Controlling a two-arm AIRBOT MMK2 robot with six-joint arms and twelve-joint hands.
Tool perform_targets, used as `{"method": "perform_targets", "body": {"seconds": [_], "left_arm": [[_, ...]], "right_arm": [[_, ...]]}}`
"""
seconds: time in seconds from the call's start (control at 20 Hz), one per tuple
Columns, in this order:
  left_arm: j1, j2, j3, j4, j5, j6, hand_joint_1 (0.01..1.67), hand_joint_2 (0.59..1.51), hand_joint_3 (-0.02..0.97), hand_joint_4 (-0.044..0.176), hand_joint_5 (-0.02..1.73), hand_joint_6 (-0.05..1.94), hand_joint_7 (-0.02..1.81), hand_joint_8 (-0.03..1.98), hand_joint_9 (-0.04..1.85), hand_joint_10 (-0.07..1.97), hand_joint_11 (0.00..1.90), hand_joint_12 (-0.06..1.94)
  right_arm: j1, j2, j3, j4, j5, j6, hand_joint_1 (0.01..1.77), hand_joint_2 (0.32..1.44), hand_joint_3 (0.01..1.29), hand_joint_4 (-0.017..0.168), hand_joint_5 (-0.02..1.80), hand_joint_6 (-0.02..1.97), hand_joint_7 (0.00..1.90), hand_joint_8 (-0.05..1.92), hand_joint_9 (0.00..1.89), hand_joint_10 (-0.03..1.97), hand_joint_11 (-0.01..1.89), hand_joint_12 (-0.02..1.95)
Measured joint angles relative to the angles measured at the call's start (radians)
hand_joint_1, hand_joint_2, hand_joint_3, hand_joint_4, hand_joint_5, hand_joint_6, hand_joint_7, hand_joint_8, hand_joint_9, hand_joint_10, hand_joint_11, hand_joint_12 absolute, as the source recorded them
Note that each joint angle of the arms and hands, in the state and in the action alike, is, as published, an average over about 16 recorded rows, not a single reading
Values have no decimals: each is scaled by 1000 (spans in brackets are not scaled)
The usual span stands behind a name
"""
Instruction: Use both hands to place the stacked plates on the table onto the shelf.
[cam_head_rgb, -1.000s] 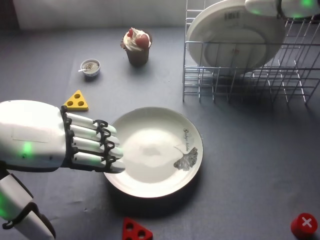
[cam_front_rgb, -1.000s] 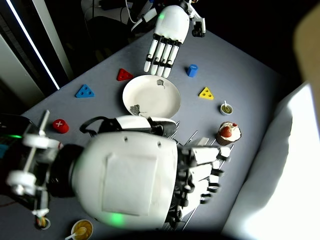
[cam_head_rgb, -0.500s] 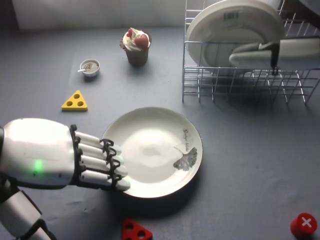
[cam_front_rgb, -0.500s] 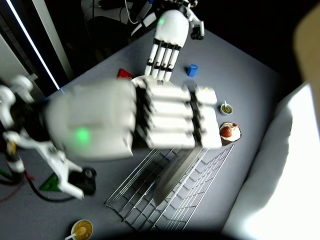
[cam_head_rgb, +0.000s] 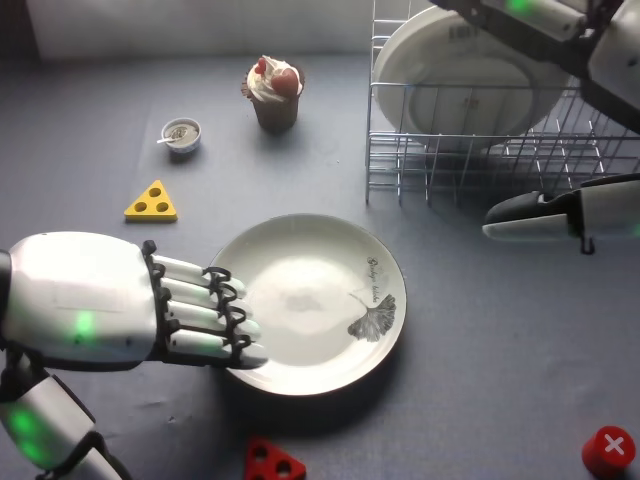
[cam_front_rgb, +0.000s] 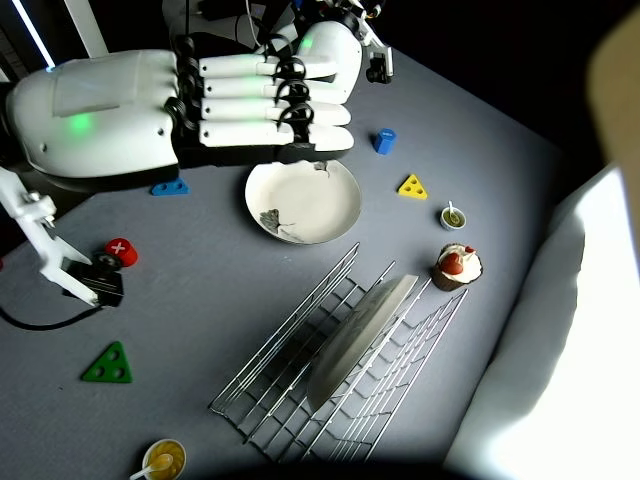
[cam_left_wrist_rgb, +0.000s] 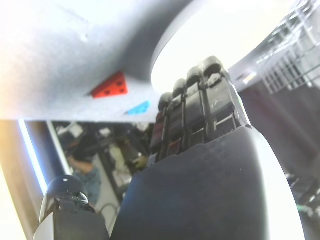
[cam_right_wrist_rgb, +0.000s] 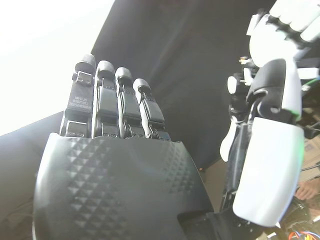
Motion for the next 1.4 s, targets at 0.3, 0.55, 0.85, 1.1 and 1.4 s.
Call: {"method": "perform_targets", "body": {"seconds": [0.3,0.55,0.85,1.1,1.4], "left_arm": [[18,-5,-1,-2,43,0,26,872,19,-2,77,-5,128,-1,128,9,134,5],[38,-9,-6,-2,69,-1,27,878,20,-5,69,-15,129,-1,127,9,130,5],[67,-12,-13,2,89,0,27,881,19,-7,60,-25,120,-3,119,3,120,2],[91,-13,-16,7,97,0,29,884,19,-7,60,-27,115,-6,115,-4,113,-2],[117,-13,-13,12,95,0,29,880,19,-7,63,-28,109,-9,114,-13,109,-9]], "right_arm": [[-4,40,-64,0,-27,-36,807,814,12,7,18,6,29,20,64,5,121,8],[-2,48,-86,-9,-37,-56,847,814,12,7,21,6,26,20,56,6,107,8],[1,46,-96,-69,-70,-62,875,814,12,7,24,6,38,20,65,6,113,10],[0,41,-100,-150,-115,-60,891,814,12,7,33,6,54,20,84,6,132,17],[-17,18,-97,-268,-181,-76,939,820,12,7,49,6,78,20,107,6,154,26]]}}
